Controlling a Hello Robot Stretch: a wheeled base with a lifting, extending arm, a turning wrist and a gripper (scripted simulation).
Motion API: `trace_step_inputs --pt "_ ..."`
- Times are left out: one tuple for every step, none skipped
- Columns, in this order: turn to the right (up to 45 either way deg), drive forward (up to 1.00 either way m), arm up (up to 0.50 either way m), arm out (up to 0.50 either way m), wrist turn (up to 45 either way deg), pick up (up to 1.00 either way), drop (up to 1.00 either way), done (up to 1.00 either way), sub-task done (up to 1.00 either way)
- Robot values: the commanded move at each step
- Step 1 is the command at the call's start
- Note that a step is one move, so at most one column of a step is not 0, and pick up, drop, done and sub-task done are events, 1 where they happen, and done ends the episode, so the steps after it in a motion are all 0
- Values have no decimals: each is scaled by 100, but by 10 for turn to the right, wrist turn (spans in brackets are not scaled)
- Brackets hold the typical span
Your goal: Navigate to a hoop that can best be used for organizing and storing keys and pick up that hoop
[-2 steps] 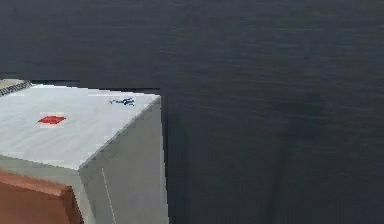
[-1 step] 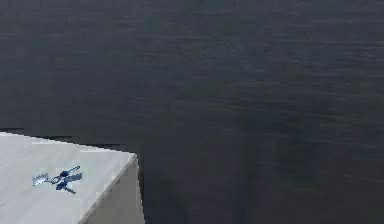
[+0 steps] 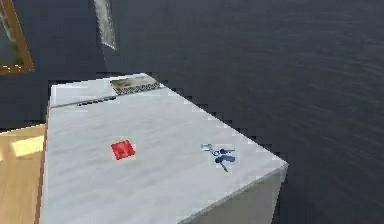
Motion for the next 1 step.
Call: trace_step_inputs --pt "-450 0 0 0 0 0 0 0 0"
